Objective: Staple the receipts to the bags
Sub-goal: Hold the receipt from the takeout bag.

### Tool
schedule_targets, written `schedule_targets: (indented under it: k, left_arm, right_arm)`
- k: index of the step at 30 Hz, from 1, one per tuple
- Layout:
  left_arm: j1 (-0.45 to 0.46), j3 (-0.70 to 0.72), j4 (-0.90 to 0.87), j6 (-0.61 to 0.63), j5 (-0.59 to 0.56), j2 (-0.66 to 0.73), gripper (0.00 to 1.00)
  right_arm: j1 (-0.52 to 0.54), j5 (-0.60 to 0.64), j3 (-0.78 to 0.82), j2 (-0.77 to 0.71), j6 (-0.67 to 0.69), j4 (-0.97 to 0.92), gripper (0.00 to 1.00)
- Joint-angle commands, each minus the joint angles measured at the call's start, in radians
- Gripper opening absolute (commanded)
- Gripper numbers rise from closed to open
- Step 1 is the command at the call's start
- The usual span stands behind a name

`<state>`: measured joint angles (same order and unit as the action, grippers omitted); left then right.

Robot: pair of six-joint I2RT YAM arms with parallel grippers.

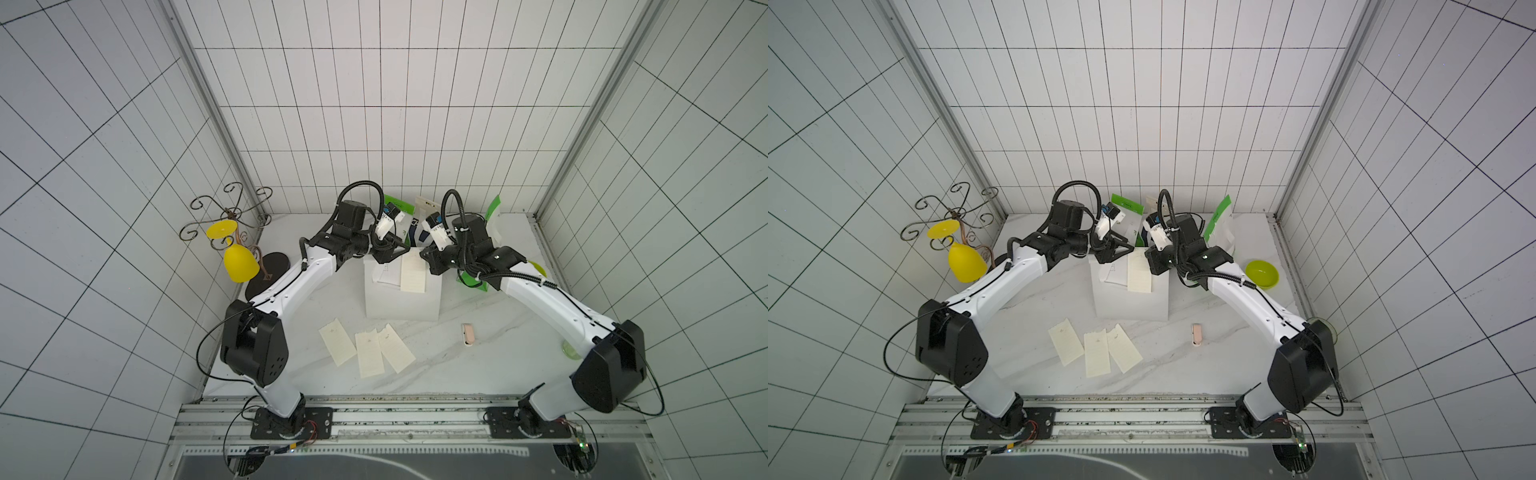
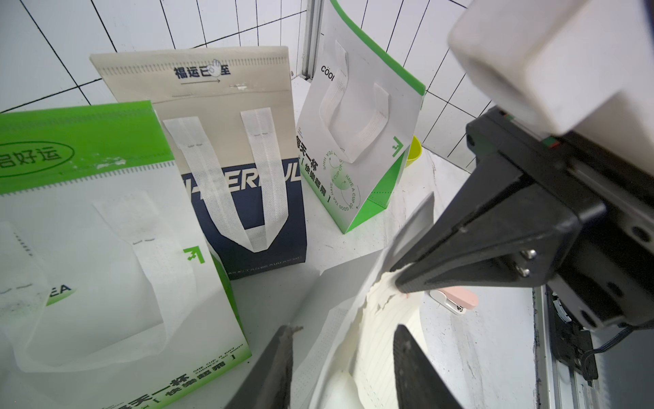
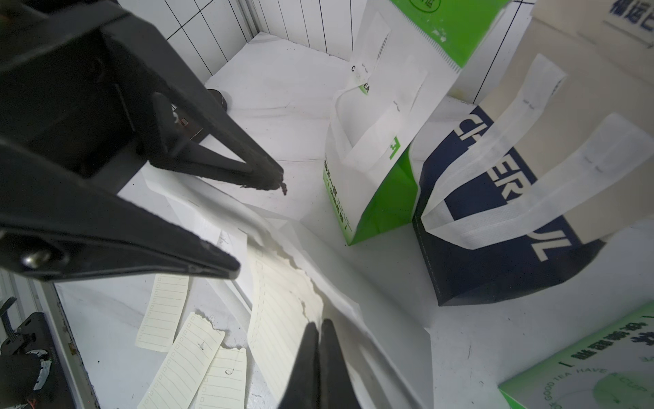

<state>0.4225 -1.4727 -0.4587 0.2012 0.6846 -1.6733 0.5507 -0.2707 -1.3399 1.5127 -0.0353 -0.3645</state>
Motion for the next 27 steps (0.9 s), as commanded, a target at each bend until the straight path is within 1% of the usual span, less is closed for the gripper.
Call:
schedule_targets:
  k: [1, 6, 12, 24, 27]
  left_arm:
    - [0.005, -0.027, -0.027, 0.046, -0.010, -0.012, 0.45]
    - [0.016, -0.029, -0.040, 0.062, -0.034, -0.017, 0.44]
    - [0.020, -0.029, -0.043, 0.067, -0.034, -0.024, 0.38]
    - [0.024, -0.039, -0.067, 0.083, -0.064, -0.037, 0.38]
    - [0.027, -0.041, -0.069, 0.087, -0.071, -0.040, 0.36]
  right_arm:
    - [0.009, 0.019, -0.138, 0.013, 0.035, -0.031, 0.00]
    - [0.016, 0.032, -0.155, 0.025, 0.043, -0.045, 0.00]
    - [0.023, 0.048, -0.166, 0.036, 0.053, -0.054, 0.00]
    - [0.036, 0.099, -0.187, 0.051, 0.075, -0.069, 0.00]
    - [0.046, 0.130, -0.197, 0.057, 0.084, -0.077, 0.00]
